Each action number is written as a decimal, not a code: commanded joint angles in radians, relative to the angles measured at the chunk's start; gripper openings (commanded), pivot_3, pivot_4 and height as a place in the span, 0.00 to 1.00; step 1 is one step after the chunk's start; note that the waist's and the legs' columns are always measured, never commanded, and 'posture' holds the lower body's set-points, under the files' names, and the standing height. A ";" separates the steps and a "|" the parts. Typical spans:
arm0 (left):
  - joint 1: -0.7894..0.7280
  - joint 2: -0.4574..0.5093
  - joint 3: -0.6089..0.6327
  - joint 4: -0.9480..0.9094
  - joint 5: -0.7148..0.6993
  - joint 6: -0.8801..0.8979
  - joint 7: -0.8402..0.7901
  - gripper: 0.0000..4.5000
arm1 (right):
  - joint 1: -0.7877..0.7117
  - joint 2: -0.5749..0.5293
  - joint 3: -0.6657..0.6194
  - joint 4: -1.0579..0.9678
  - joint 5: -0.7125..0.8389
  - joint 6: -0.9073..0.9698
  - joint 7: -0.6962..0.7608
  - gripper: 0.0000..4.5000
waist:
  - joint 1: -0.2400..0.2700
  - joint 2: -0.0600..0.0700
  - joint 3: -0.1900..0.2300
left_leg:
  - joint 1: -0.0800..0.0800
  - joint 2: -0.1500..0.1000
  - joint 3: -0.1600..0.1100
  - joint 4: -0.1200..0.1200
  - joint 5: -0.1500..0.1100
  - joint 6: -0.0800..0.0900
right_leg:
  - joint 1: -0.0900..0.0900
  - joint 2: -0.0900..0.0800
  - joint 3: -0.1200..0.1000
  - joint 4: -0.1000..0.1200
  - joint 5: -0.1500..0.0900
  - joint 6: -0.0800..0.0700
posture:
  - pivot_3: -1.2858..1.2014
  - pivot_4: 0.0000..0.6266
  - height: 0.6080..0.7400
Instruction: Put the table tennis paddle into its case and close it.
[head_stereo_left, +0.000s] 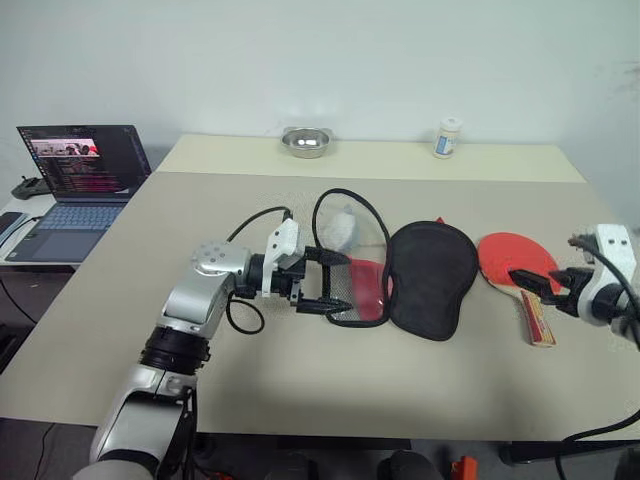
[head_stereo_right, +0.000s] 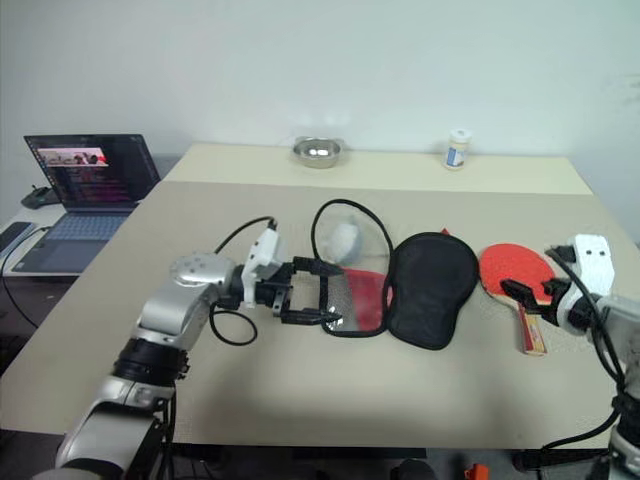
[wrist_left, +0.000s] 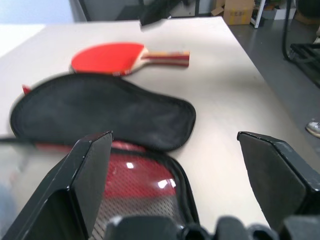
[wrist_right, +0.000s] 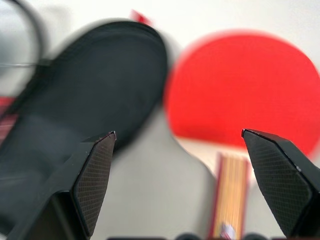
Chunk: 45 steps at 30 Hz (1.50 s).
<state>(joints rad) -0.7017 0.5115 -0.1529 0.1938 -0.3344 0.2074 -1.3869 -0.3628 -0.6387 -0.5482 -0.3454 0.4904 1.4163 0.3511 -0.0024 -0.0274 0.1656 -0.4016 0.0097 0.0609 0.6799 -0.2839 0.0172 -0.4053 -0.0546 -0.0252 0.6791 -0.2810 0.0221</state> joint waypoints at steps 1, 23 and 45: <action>-0.055 -0.023 0.005 -0.033 -0.024 -0.008 0.000 0.97 | 0.026 0.019 -0.020 -0.020 -0.022 -0.018 -0.038 0.99 | 0.000 0.000 0.000 | 0.000 0.000 0.000 0.000 0.000 0.000 | 0.000 0.000 0.000 0.000 0.000 0.000 | 0.52 0.24 1.00; -0.057 -0.031 -0.002 -0.027 0.003 -0.015 0.016 0.97 | 0.042 -0.005 0.128 0.319 -0.107 -0.280 -0.025 0.99 | -0.003 0.000 0.000 | 0.001 0.000 0.001 0.000 0.000 0.000 | 0.000 0.001 0.001 -0.001 0.000 0.000 | 0.52 0.24 1.00; -0.056 -0.003 0.025 0.013 0.013 -0.030 0.064 0.97 | -0.113 -0.038 0.036 0.297 -0.134 -0.312 -0.145 0.25 | -0.002 0.004 0.002 | 0.001 0.000 0.002 0.000 0.001 0.000 | 0.000 0.001 0.003 0.000 0.001 0.002 | 0.52 0.24 1.00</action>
<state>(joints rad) -0.7443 0.5010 -0.1559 0.2098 -0.3191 0.2017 -1.3351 -0.4317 -0.6438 -0.4614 0.0379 0.3373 1.0968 0.2144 -0.0043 -0.0237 0.1674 -0.4004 0.0095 0.0634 0.6800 -0.2831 0.0174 -0.4056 -0.0536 -0.0223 0.6791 -0.2802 0.0237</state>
